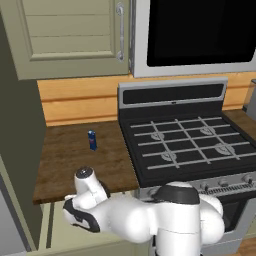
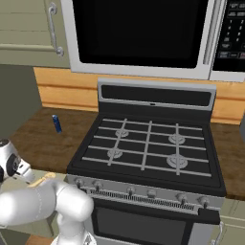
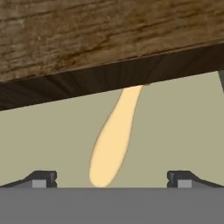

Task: Pick the pizza cutter from the drawer and place it on the counter.

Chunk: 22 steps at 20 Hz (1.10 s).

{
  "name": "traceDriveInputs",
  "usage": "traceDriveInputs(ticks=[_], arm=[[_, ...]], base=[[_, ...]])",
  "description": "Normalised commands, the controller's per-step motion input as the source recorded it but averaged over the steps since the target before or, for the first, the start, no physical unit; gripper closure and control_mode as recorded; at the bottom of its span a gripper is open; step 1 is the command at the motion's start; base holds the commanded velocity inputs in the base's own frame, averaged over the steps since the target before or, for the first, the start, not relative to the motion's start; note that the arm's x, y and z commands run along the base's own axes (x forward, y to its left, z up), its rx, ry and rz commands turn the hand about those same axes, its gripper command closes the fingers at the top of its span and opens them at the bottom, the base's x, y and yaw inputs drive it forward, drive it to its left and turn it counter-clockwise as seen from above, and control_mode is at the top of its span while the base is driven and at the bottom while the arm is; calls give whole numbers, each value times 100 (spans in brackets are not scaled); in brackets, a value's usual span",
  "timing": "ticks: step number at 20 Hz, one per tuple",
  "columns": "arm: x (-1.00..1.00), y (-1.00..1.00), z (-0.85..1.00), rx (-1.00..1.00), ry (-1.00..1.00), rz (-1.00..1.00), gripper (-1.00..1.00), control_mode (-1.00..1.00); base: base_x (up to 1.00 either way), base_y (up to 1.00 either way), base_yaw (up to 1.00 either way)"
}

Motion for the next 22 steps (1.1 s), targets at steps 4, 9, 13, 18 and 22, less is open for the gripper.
traceDriveInputs(ticks=[4,9,13,18,22], arm=[[0,0,-39,6,0,4,-100,-100],[0,0,-44,6,0,3,-100,-100],[8,1,-23,6,4,0,-100,-100],[5,7,-21,1,3,0,-100,-100],[16,38,-31,0,4,0,-100,-100]], base=[[0,0,0],[0,0,0],[0,0,0],[0,0,0],[0,0,0]])
